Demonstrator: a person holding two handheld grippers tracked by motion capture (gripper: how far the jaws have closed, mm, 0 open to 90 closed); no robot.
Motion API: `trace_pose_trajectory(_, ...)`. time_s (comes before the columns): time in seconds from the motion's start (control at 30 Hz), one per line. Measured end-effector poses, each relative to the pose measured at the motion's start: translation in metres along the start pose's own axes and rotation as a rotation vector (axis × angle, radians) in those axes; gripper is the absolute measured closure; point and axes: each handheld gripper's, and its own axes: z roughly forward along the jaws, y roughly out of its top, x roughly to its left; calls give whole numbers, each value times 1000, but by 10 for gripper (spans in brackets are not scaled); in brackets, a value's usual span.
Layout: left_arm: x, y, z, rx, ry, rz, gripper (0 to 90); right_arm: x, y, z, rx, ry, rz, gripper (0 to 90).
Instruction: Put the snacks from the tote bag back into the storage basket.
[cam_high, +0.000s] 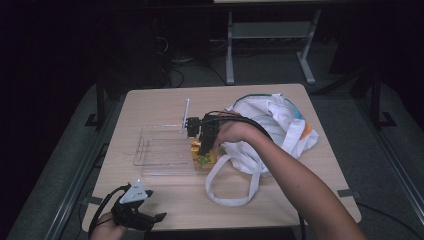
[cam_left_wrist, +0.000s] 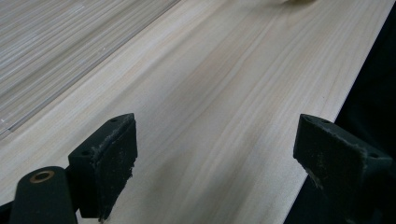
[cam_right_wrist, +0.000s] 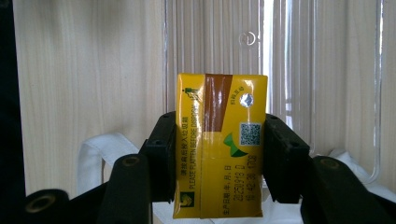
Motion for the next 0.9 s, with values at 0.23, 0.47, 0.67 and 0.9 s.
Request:
trace_pose_trajectory(0.23, 0, 0, 0, -2, 0, -1, 134, 2, -3, 6, 11, 1, -11, 517)
trace_pose_trajectory(0.47, 0, 0, 1, -2, -2, -4, 134, 3, -4, 10, 17, 0, -18, 516)
trace_pose_trajectory(0.67, 0, 0, 1, 1, -3, -1, 134, 4, -4, 15, 45, 6, -19, 513)
trace_pose_trajectory(0.9, -1, 1, 2, 1, -4, -2, 134, 5, -5, 15, 37, 32, -2, 502)
